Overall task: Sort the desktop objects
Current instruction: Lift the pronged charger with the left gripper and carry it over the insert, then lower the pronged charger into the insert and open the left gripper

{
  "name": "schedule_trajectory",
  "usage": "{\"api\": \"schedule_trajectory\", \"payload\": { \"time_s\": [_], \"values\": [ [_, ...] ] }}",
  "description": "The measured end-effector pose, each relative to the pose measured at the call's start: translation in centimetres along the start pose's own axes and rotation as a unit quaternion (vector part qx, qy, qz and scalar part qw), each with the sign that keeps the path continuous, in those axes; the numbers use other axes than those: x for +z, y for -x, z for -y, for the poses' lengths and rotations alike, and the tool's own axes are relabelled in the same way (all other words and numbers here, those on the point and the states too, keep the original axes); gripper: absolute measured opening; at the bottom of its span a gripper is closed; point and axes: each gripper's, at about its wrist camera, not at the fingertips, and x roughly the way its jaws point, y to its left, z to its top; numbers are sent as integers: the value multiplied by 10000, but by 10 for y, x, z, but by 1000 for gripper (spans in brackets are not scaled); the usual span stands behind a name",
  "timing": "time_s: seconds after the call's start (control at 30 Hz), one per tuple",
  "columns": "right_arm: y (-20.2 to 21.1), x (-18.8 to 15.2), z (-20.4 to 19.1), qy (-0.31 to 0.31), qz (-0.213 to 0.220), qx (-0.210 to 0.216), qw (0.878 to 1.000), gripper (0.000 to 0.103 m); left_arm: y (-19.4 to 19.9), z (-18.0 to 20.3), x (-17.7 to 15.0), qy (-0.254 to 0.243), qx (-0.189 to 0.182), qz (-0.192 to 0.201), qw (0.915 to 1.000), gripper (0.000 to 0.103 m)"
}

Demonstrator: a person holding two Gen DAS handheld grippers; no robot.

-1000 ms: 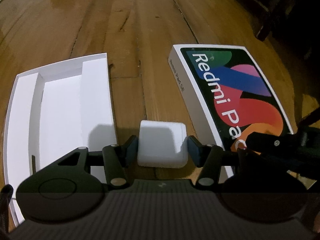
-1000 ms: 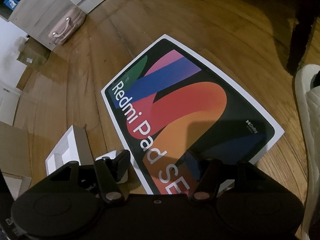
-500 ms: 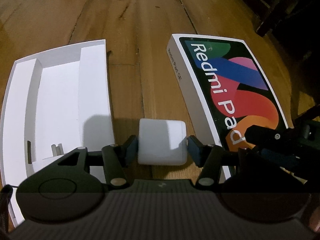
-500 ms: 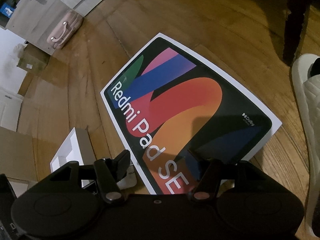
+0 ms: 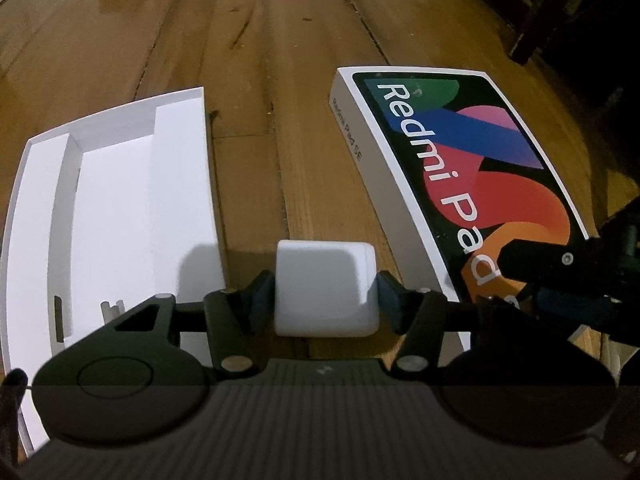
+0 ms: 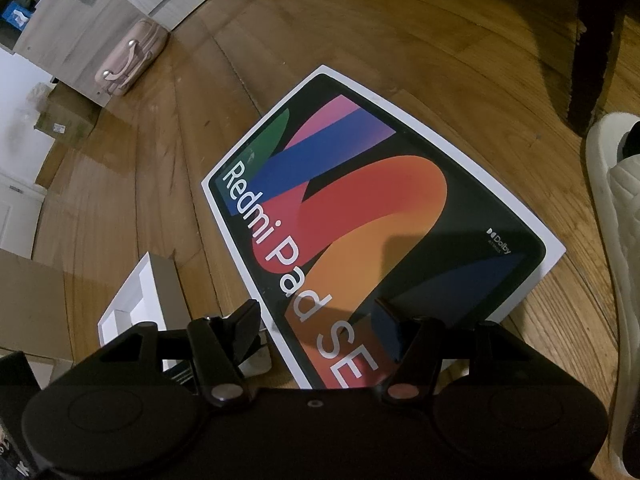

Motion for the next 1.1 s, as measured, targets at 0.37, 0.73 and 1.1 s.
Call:
{"api": "schedule_trajectory", "payload": {
  "time_s": [0.37,0.73,1.1],
  "values": [
    [4,-2,3,-90,-6,44,9999,67,41,-26,23,640,-291,213,9973,54],
    [7,-7,-9,153,-12,73,9999,67,70,-118,20,1799,225,507,9821,54],
    [3,-11,-16,300,-80,-45,9995,67,47,-142,4,2084,398,424,9763,54]
  ]
}}
